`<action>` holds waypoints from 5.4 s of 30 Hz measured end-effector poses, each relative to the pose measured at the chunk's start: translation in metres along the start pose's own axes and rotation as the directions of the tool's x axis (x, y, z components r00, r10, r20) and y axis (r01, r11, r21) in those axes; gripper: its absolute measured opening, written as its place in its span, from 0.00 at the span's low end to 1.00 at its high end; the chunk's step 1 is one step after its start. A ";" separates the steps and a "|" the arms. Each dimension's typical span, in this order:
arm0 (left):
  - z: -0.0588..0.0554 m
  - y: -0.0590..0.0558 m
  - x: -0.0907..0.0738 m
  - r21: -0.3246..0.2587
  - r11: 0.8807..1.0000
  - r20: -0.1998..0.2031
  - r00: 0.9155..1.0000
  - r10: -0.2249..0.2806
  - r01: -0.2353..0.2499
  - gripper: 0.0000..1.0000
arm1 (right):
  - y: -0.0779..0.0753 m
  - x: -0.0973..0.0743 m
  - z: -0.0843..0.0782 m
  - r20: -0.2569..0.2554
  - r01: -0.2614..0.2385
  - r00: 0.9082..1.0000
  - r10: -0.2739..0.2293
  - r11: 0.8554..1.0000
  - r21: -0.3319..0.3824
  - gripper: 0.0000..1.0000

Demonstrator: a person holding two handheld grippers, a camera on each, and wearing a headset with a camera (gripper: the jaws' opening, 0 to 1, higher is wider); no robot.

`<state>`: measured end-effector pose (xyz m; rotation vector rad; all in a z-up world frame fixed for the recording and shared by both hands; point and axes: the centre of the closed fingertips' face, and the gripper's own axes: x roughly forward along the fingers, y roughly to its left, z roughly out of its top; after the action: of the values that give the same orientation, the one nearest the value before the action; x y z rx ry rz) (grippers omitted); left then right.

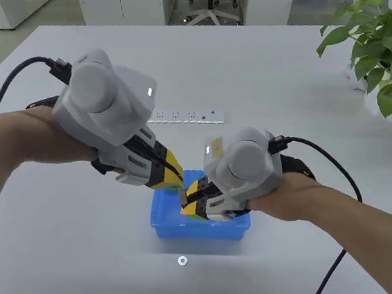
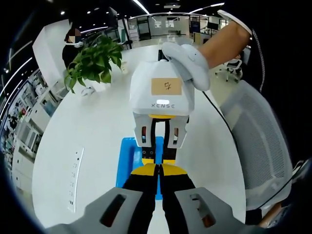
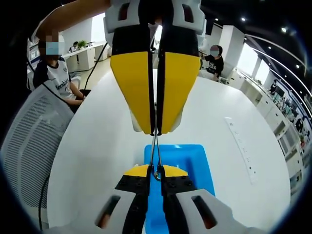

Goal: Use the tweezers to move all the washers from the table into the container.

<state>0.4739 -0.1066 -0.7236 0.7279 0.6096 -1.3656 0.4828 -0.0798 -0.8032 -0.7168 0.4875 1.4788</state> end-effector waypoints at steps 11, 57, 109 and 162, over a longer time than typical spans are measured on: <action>-0.015 0.014 0.012 -0.012 1.000 -0.013 1.000 -0.007 0.007 0.05 | -0.012 0.016 -0.011 -0.003 -0.021 1.000 0.021 1.000 0.015 0.10; -0.048 0.025 0.036 -0.048 0.999 -0.043 0.999 -0.011 0.009 0.05 | -0.016 0.051 -0.035 -0.055 -0.090 0.994 0.092 0.995 0.037 0.11; -0.003 -0.023 0.003 0.002 1.000 -0.038 0.999 -0.002 0.002 0.05 | 0.023 0.002 -0.002 -0.007 -0.021 1.000 0.021 1.000 0.004 0.11; -0.041 -0.055 0.041 -0.061 0.996 -0.048 0.996 -0.073 0.070 0.05 | 0.064 0.041 -0.036 -0.018 -0.099 0.995 0.100 0.994 0.042 0.12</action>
<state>0.4250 -0.1045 -0.7870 0.6993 0.7189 -1.3924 0.4270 -0.0788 -0.8655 -0.6839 0.5743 1.5517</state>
